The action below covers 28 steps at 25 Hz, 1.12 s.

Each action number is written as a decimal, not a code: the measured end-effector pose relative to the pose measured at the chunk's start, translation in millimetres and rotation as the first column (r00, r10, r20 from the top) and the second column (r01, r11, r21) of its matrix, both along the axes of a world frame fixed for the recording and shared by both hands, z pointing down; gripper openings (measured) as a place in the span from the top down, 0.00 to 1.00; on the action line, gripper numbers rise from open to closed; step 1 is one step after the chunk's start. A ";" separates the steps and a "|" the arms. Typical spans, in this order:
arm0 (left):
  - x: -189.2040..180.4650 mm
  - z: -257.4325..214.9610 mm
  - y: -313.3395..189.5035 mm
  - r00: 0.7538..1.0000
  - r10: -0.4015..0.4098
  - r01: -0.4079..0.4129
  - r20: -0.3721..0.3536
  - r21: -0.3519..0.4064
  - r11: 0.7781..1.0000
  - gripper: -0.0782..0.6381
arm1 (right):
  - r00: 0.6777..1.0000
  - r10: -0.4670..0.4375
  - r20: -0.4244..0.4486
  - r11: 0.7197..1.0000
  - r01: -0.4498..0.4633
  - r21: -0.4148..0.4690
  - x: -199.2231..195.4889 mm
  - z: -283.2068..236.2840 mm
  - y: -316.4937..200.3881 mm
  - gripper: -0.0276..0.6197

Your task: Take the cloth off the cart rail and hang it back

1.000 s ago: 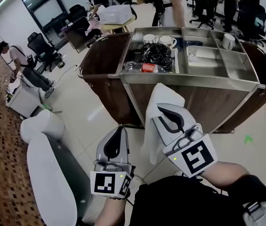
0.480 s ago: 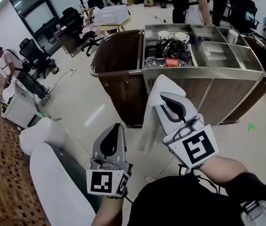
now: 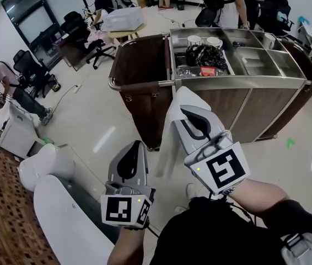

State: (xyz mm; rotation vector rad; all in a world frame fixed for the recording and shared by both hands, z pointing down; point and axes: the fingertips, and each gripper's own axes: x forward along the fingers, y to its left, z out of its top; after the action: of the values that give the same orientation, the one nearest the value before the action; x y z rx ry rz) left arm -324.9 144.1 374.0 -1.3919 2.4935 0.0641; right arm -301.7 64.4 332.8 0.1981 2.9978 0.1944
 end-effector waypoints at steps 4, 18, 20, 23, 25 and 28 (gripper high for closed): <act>-11.7 -0.5 2.8 1.000 0.004 -0.004 0.003 -0.001 1.000 0.89 | 1.000 0.011 0.010 1.000 -0.011 0.012 -12.5 -6.8 3.7 0.96; -80.2 -18.3 -20.8 0.999 -0.025 0.024 0.044 0.010 1.000 0.89 | 0.998 0.009 0.055 1.000 -0.010 0.013 -84.7 -26.1 -23.1 0.96; -89.7 -20.5 -24.7 0.998 -0.027 0.026 0.049 0.014 1.000 0.89 | 0.998 0.010 0.057 1.000 -0.011 0.016 -98.6 -29.6 -26.7 0.96; -104.8 -17.9 -27.2 0.999 -0.016 0.016 0.043 0.012 1.000 0.89 | 0.998 0.025 0.063 0.999 -0.026 0.020 -121.2 -33.0 -28.9 0.96; -117.3 -16.3 -26.8 0.999 -0.003 0.003 0.039 0.013 1.000 0.89 | 0.997 0.046 0.066 0.999 -0.047 0.022 -137.3 -35.3 -29.7 0.96; -136.0 -13.6 -24.4 0.999 0.030 -0.031 0.032 0.009 0.999 0.89 | 0.993 0.091 0.071 0.995 -0.093 0.030 -162.1 -40.8 -30.8 0.96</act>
State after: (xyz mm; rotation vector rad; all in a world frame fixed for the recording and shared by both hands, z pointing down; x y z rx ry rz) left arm -460.9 119.7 360.5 -1.4161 2.4433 0.0600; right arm -463.8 33.6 292.0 0.0546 2.9380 0.2554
